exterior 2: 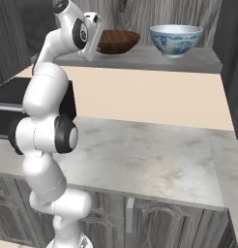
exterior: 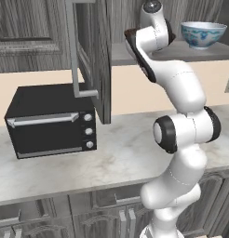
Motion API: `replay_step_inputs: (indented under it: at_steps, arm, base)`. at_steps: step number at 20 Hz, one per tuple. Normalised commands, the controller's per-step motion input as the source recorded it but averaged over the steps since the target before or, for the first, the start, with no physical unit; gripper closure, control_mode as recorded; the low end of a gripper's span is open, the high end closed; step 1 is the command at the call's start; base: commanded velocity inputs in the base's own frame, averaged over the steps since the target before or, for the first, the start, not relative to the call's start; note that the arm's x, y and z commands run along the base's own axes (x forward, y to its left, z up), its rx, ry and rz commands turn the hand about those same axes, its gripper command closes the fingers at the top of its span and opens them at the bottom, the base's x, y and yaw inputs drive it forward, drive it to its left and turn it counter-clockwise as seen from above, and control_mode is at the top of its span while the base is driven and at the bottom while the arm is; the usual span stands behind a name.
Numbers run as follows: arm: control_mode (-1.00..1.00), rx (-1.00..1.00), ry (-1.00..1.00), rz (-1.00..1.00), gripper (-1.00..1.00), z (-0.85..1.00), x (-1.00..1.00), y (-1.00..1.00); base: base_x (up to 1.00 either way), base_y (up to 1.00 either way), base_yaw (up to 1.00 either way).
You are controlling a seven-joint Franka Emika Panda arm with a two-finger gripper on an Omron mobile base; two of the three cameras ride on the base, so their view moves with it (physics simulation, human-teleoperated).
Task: Pick up the bowls from the cabinet and place each bowl in front of a stool on the dining counter.
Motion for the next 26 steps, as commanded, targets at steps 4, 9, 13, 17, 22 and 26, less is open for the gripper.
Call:
replay_step_inputs:
  at_steps: [4,9,13,17,22,26]
  arm:
    - [-1.00,0.00,-0.06,0.00,1.00,-0.13,-0.69,0.06]
    - [-1.00,0.00,-0.06,0.00,1.00,-0.29,-0.86,0.01]
    - [-1.00,0.00,-0.14,0.00,1.00,0.00,-1.00,0.08]
    - [-1.00,0.00,-0.09,0.02,1.00,0.00,-0.98,0.07]
    - [-1.00,0.00,0.00,0.07,1.00,0.00,-0.83,0.08]
    - [-1.00,0.00,0.00,0.18,1.00,-0.05,-0.79,0.00]
  base:
    - [0.00,0.00,0.00]
    - [0.00,0.00,0.00]
    - [0.00,0.00,0.00]
    - [0.00,0.00,0.00]
    - [0.00,0.00,0.00]
    - [0.00,0.00,0.00]
